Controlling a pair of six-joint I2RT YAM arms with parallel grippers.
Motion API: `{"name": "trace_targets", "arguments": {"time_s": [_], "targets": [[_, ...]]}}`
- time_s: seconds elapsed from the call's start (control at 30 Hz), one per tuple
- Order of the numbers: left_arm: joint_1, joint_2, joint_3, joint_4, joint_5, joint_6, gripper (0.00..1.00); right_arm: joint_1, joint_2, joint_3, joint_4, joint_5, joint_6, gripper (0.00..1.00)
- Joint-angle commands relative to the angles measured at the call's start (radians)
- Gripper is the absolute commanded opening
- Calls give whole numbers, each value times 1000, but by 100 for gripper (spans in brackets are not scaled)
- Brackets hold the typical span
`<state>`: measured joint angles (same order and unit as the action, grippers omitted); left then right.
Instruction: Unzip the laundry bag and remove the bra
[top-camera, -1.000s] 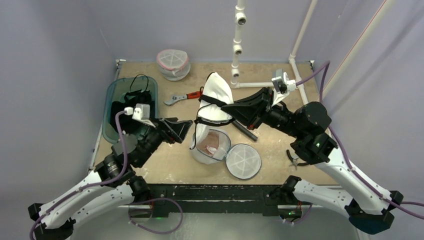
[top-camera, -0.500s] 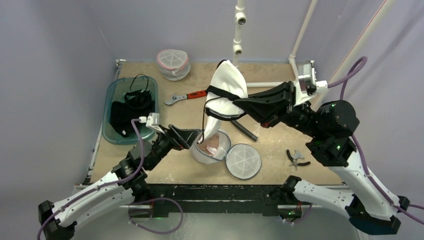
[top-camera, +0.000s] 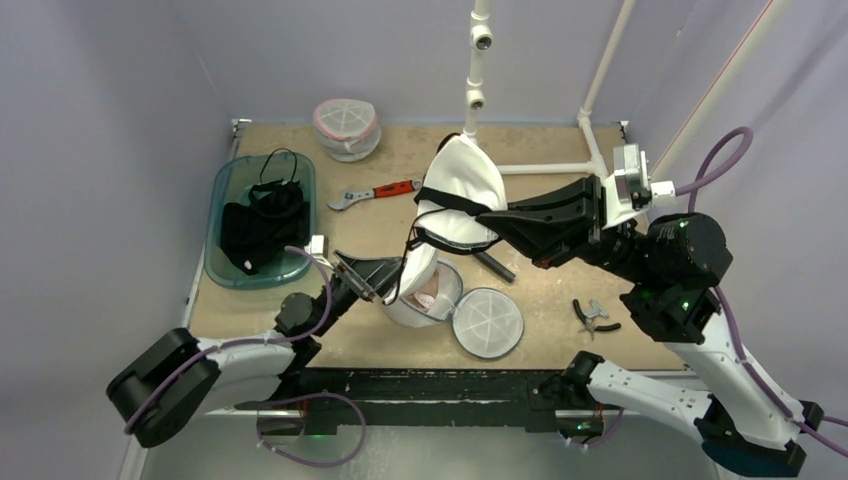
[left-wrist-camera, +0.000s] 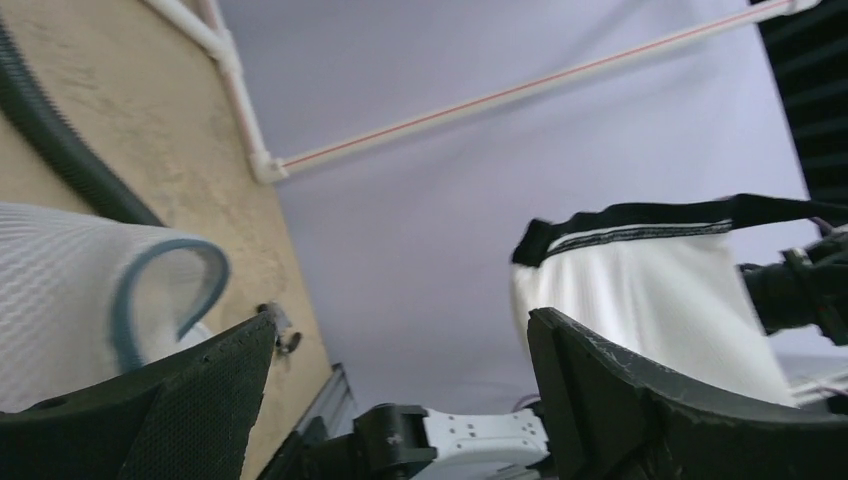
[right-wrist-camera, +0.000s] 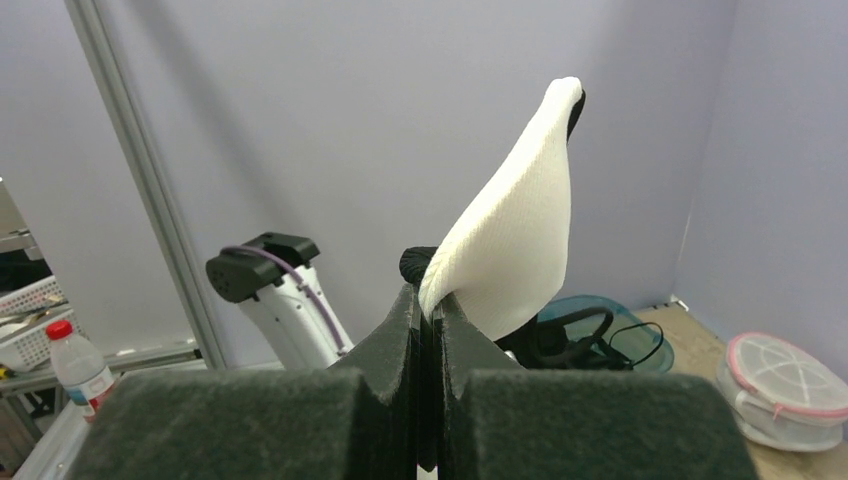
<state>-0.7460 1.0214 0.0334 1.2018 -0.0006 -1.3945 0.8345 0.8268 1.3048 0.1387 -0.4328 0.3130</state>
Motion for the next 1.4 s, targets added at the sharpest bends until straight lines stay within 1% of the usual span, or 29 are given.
{"name": "trace_targets", "arguments": {"time_s": [0.0,0.1,0.2,0.27,0.33,0.43,0.47,0.5,0.57,0.63,0.67,0.7,0.73,0.77,0.83,0.93,1.07,1.23,1.37], "targets": [[9,117,42,482,82,-100,95,-6,-34,-18,76,-15,-3,0],[20,140,49,518,86,-113,96,-5,-45,-25,72,-4,-7,0],[36,118,56,500,92,-121,97,-6,-53,-31,69,-1,-16,0],[41,83,73,448,101,-121,97,-6,-56,-40,71,-6,-20,0],[41,48,113,361,133,-110,97,-6,-55,-56,83,-12,-21,0],[41,6,157,279,167,-74,97,-6,-44,-76,101,-22,-17,0],[43,-15,169,222,168,-50,97,-5,-40,-79,103,-28,-17,0],[47,-49,175,157,162,-18,97,-6,-38,-85,106,-31,-16,0],[53,-134,213,-46,150,80,97,-6,-37,-97,106,-39,-18,0],[59,-267,298,-375,102,230,96,-6,-43,-116,81,-34,-22,0],[57,-315,358,-579,58,314,97,-5,-50,-133,74,-29,-23,0],[57,-354,420,-744,-3,387,97,-6,-58,-158,73,-26,-20,0],[58,-384,464,-863,-66,444,97,-6,-63,-183,74,-27,-16,0],[57,-409,494,-952,-121,483,97,-5,-66,-211,84,-32,-8,0],[58,-444,530,-1062,-201,532,97,-5,-58,-267,121,-51,10,0],[58,-470,550,-1142,-261,543,97,-5,-20,-309,200,-82,27,0],[58,-493,556,-1198,-295,545,97,-5,58,-280,270,-123,30,0],[57,-523,562,-1269,-338,557,97,-8,97,-243,242,-100,0,0],[57,-510,559,-1308,-342,554,97,-16,45,-342,205,-17,-2,0]]}}
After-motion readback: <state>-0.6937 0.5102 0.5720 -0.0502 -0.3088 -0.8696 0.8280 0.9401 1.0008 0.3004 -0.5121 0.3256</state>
